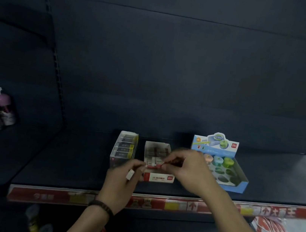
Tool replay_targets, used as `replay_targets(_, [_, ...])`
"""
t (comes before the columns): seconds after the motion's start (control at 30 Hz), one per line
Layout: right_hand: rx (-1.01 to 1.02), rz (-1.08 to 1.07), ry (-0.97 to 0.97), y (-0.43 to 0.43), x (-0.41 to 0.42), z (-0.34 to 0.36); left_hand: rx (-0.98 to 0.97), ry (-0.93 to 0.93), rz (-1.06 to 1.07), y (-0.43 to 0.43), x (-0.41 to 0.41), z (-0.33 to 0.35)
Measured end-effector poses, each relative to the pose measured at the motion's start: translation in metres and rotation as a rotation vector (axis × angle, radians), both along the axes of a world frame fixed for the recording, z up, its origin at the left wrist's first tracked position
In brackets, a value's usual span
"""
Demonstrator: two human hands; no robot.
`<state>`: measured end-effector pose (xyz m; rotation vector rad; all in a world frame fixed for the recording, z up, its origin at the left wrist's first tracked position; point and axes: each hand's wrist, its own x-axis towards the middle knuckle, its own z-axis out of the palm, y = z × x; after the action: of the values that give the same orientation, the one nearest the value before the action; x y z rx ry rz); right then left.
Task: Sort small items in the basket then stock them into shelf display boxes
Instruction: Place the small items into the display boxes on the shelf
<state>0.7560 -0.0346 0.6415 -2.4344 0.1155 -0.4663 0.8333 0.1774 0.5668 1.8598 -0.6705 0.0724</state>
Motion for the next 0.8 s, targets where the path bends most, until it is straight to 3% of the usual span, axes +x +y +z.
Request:
replay_targets(0.07, [-0.055,-0.071,0.031,-0.008,0.012,-0.002,0.100,-0.212,0.040,0.002,0.005,-0.014])
replay_targets(0.17, [-0.159,-0.103,0.137,-0.008,0.031,-0.005,0.059,-0.396,0.062,-0.001,0.013,-0.028])
replay_targets(0.5, [-0.338,-0.012,0.300,0.008,0.070,-0.027,0.069,-0.413,0.034,-0.002,0.021,-0.033])
replay_targets(0.8, [-0.369,0.096,0.461,0.008,0.073,-0.013,0.114,-0.420,0.027,0.000,0.016,-0.029])
